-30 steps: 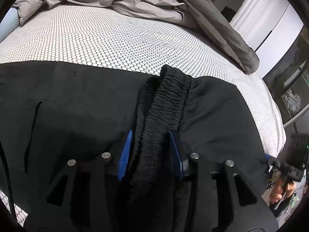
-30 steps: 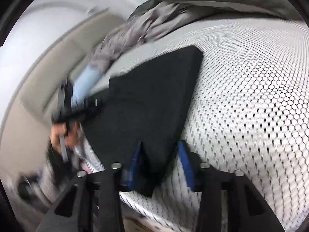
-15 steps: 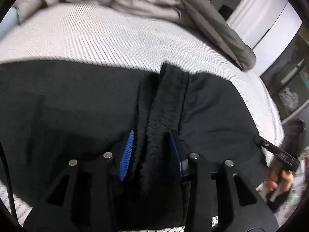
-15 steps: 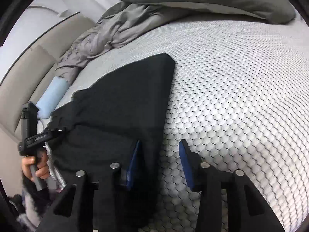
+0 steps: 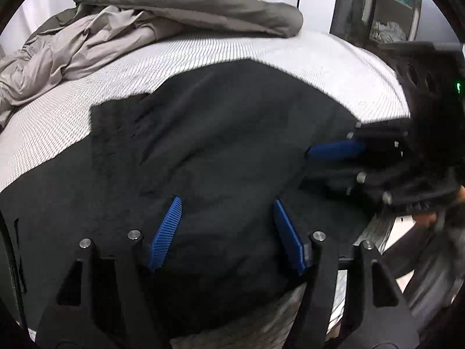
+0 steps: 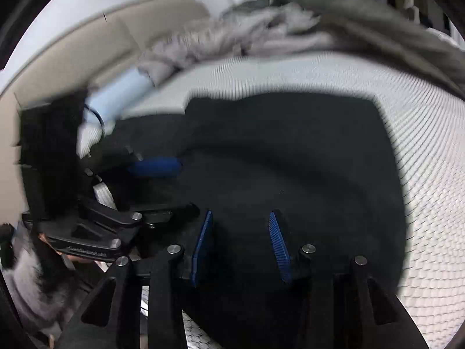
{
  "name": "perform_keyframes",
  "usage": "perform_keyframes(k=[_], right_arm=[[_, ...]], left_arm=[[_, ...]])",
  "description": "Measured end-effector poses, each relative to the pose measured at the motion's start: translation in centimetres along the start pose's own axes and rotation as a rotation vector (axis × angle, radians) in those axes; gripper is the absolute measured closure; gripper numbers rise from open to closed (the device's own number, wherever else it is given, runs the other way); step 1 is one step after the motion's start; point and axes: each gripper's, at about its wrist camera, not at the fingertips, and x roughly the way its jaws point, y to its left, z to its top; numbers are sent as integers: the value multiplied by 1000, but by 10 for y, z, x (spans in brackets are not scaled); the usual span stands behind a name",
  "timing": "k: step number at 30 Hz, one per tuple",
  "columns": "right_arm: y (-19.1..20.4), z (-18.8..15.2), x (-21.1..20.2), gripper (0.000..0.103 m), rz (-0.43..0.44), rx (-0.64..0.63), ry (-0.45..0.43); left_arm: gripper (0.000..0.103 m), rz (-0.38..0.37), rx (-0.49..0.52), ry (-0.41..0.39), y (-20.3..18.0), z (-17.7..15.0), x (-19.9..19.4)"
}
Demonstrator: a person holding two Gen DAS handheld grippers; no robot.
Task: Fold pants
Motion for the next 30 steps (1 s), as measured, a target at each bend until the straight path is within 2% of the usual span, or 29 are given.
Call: perform_keyframes(k=[3,6,9,12,14,16,18,19,21,23,26,27,28,30], right_arm=[[-5,-16,-17,63,-149,-98,-33],[-28,-28,-34,63,-263,-53,-23],[-38,-23,-44,63,-237,17,-25],[-27,-4,-45,63,-219,21,-94],[-14,12,-32,62,-186,22,-94],[0,31,-4,62,-165,21,-66],[3,33,9,62,-161,-8,-31],[8,35,24,62,-181,-54,-7],[12,30,34,62,-222,-123,21],[3,12,18,62,-260,-128,7],[-33,-5,-7,62,-377,-60,-6],[-46,-10,-16,57,-397,-21,-7],[-57,-12,-24,52,-382,30,-19],[-68,-9,-41,52,-315,115,-65]], left_arm=[[40,-24,-47,0,21,-14,-11],[40,-28,-43,-8,27,-21,-18],[40,-4,-42,-12,27,-18,-22],[40,-68,-59,-81,30,-13,-42],[36,-78,-70,-108,28,1,-41],[36,-70,-86,-74,28,14,-25],[36,-45,-107,-13,32,24,-1],[36,-38,-114,24,34,27,12],[37,-60,-94,26,38,22,18],[37,-67,-61,23,39,17,10],[37,-59,-73,19,48,4,-2],[37,-60,-78,15,48,1,-6],[37,-55,-78,8,47,-1,-10],[37,-22,-69,4,45,1,-20]])
